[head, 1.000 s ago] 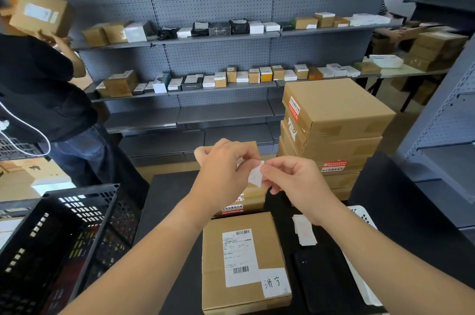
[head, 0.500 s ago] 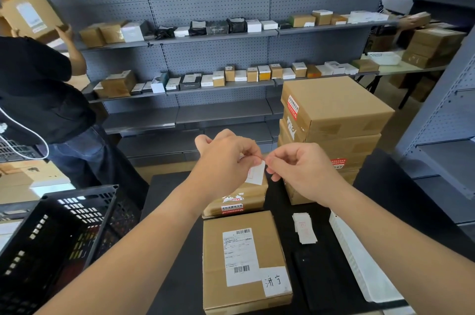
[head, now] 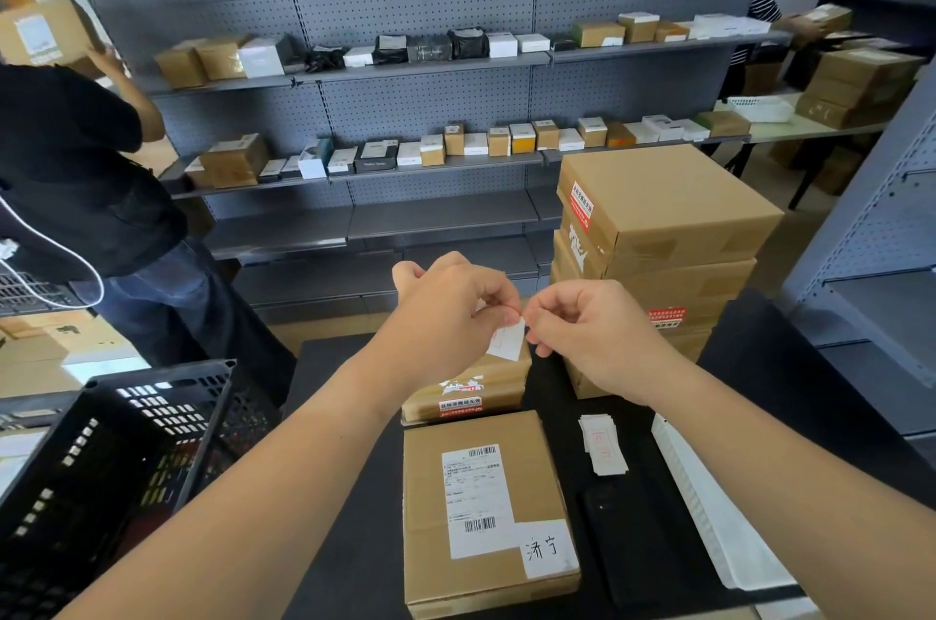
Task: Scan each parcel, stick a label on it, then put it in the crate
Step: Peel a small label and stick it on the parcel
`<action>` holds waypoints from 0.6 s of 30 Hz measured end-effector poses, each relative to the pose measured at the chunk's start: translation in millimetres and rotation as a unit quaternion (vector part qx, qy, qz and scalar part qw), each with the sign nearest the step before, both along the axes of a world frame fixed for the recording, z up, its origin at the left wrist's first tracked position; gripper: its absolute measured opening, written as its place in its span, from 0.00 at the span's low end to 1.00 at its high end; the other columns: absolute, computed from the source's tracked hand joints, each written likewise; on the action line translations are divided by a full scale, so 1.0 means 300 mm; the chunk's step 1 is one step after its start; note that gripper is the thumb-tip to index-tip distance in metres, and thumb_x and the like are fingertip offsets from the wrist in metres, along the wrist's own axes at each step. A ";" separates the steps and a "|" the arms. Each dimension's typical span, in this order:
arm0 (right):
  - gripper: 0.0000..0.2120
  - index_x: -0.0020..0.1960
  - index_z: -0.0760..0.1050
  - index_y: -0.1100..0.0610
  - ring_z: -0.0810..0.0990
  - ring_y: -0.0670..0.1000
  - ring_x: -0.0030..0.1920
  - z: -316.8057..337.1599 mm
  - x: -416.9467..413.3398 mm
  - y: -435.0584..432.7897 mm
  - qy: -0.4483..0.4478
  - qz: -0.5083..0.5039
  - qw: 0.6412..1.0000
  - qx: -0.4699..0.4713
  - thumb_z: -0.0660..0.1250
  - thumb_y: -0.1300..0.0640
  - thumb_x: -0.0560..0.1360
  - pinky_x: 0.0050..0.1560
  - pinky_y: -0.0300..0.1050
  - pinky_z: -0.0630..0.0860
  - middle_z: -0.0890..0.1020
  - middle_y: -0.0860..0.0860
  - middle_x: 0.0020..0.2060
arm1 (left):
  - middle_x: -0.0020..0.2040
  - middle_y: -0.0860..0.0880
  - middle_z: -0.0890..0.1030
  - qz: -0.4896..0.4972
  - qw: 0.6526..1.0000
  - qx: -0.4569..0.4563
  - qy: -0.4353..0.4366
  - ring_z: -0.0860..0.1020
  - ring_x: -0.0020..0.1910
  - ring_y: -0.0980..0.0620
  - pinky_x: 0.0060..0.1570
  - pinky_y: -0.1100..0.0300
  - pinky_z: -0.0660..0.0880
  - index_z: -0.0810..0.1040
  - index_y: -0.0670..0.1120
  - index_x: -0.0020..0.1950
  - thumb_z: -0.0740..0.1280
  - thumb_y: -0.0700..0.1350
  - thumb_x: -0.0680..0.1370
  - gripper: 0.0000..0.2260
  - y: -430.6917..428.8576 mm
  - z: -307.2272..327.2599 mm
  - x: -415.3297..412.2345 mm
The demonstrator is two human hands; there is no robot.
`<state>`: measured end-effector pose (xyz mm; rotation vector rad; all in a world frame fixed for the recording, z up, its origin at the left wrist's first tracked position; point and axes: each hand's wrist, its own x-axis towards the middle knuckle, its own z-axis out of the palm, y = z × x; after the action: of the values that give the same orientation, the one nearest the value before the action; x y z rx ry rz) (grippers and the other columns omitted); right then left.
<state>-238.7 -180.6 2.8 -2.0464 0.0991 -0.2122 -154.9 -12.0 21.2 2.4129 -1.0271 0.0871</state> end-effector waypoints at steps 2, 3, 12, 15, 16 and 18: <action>0.08 0.46 0.83 0.63 0.80 0.45 0.34 -0.009 0.000 0.006 0.006 -0.004 0.999 0.042 0.67 0.62 0.80 0.40 0.33 0.77 0.84 0.55 0.34 | 0.43 0.62 0.80 -0.003 1.000 -0.013 -0.001 0.68 0.53 0.60 0.57 0.50 0.56 0.78 0.61 0.41 0.69 0.51 0.80 0.08 0.003 -0.005 -0.006; 0.09 0.46 0.83 0.65 0.79 0.45 0.34 -0.017 0.001 0.008 0.007 -0.010 0.998 0.068 0.66 0.63 0.80 0.40 0.34 0.76 0.83 0.57 0.34 | 0.46 0.63 0.80 0.001 1.000 -0.027 -0.012 0.69 0.55 0.60 0.57 0.50 0.56 0.78 0.61 0.43 0.70 0.51 0.79 0.06 0.003 -0.007 -0.012; 0.10 0.45 0.82 0.63 0.77 0.45 0.34 -0.056 -0.011 0.052 -0.083 -0.084 0.971 0.209 0.65 0.61 0.81 0.38 0.36 0.76 0.80 0.50 0.31 | 0.39 0.60 0.76 0.069 0.975 -0.202 -0.068 0.71 0.44 0.61 0.49 0.61 0.65 0.81 0.55 0.40 0.75 0.50 0.74 0.05 -0.018 -0.038 -0.091; 0.08 0.43 0.82 0.57 0.79 0.46 0.36 -0.066 -0.012 0.056 -0.109 -0.084 0.973 0.183 0.68 0.62 0.80 0.41 0.41 0.78 0.81 0.49 0.32 | 0.36 0.60 0.78 0.073 0.974 -0.216 0.010 0.72 0.40 0.67 0.41 0.72 0.64 0.82 0.56 0.38 0.75 0.49 0.75 0.07 -0.031 -0.031 -0.125; 0.08 0.43 0.82 0.57 0.79 0.47 0.36 -0.068 -0.013 0.055 -0.116 -0.080 0.974 0.177 0.68 0.63 0.80 0.42 0.43 0.78 0.81 0.51 0.32 | 0.35 0.60 0.79 0.076 0.973 -0.216 0.017 0.73 0.39 0.67 0.40 0.73 0.64 0.81 0.57 0.38 0.75 0.49 0.75 0.07 -0.035 -0.028 -0.130; 0.07 0.43 0.82 0.59 0.78 0.51 0.37 -0.069 -0.015 0.051 -0.128 -0.075 0.976 0.158 0.69 0.64 0.80 0.42 0.48 0.78 0.81 0.55 0.33 | 0.35 0.60 0.79 0.078 0.972 -0.219 0.017 0.75 0.41 0.66 0.42 0.75 0.65 0.79 0.59 0.36 0.74 0.47 0.76 0.11 -0.039 -0.025 -0.133</action>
<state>-243.2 -165.3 -18.0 -1.6812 0.1180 -0.5194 -194.8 -23.6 13.6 2.0755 -0.7112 0.2948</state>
